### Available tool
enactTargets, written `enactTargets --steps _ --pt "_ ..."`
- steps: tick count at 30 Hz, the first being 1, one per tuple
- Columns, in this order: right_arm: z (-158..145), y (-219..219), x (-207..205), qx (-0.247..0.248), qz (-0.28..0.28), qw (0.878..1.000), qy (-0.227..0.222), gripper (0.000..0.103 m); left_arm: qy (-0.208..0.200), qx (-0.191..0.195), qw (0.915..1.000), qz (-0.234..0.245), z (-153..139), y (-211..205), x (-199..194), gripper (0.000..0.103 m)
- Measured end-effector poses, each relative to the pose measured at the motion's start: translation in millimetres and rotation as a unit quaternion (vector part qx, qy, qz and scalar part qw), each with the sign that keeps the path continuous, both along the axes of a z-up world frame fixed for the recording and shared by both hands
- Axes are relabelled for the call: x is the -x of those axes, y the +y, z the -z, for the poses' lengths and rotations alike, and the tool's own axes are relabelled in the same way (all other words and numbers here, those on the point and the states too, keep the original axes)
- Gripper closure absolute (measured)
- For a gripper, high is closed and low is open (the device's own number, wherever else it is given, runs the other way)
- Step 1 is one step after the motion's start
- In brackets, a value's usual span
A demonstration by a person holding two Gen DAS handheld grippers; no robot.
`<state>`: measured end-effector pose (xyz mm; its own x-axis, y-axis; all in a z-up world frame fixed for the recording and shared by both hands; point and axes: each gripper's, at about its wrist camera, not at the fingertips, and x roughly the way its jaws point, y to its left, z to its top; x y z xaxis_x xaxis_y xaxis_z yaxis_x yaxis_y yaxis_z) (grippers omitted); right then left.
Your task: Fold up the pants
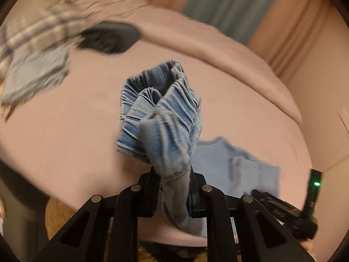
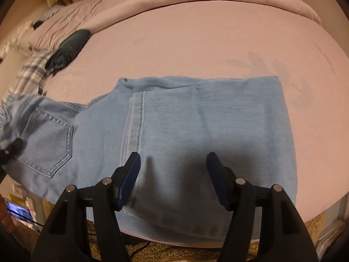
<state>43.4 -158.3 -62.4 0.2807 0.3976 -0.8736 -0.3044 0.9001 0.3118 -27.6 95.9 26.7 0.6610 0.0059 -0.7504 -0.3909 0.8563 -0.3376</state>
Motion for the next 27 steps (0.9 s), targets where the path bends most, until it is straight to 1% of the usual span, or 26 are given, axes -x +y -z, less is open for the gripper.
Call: enactTargets --steps 1,3,7,8,9,12,14,17,18,20,21,23,26,27 --pt "-1.1 -3.9 -0.2 0.000 0.005 1.000 -0.002 0.040 -0.010 -0.006 0.9998 0.015 -7.7 -9.3 -5.3 0.085" --pt "-4.2 -11.4 0.5 0.004 0.015 1.000 -0.010 0.040 -0.022 -0.012 0.9983 0.054 -17.3 -34.0 -28.1 0.086" --pt "-7.8 -38.3 1.4 -0.013 0.047 0.999 -0.012 0.040 -0.033 -0.013 0.9928 0.115 -19.4 -80.1 -53.9 0.086" --pt "-8.2 -45.7 1.3 -0.016 0.055 0.998 -0.012 0.040 -0.033 -0.017 0.9902 0.134 -18.6 -94.2 -61.9 0.086" --pt "-8.0 -55.5 1.8 -0.017 0.067 0.998 -0.012 0.040 -0.031 -0.018 0.9889 0.144 -15.8 -99.2 -66.5 0.086" --pt "-5.3 -75.1 1.0 -0.017 0.091 0.996 -0.006 0.040 -0.010 -0.010 0.9830 0.183 -0.1 -126.9 -85.6 0.086" --pt "-1.6 -88.5 2.5 -0.031 0.102 0.994 0.003 0.040 0.003 -0.008 0.9794 0.202 11.6 -138.5 -91.9 0.086" --pt "2.5 -101.2 8.0 -0.057 0.109 0.992 0.016 0.040 0.036 -0.015 0.9723 0.230 29.5 -157.9 -101.2 0.086" --pt "2.5 -102.1 9.4 -0.060 0.109 0.992 0.017 0.040 0.051 -0.016 0.9687 0.242 36.5 -165.4 -104.1 0.085" --pt "1.0 -103.9 12.1 -0.064 0.107 0.992 0.016 0.040 0.070 -0.025 0.9631 0.258 42.6 -176.5 -106.4 0.085" --pt "-0.7 -102.1 12.8 -0.066 0.108 0.992 0.015 0.040 0.076 -0.032 0.9619 0.261 45.3 -179.3 -107.0 0.084" --pt "-1.6 -104.2 12.9 -0.072 0.111 0.991 0.016 0.040 0.073 -0.044 0.9609 0.264 43.7 -182.5 -105.1 0.084" --pt "-3.1 -110.9 12.2 -0.086 0.120 0.989 0.021 0.039 0.070 -0.034 0.9604 0.268 34.3 -180.6 -105.5 0.082" --pt "-4.4 -112.7 11.0 -0.086 0.121 0.989 0.020 0.036 0.072 -0.028 0.9602 0.269 35.4 -176.2 -103.4 0.081"
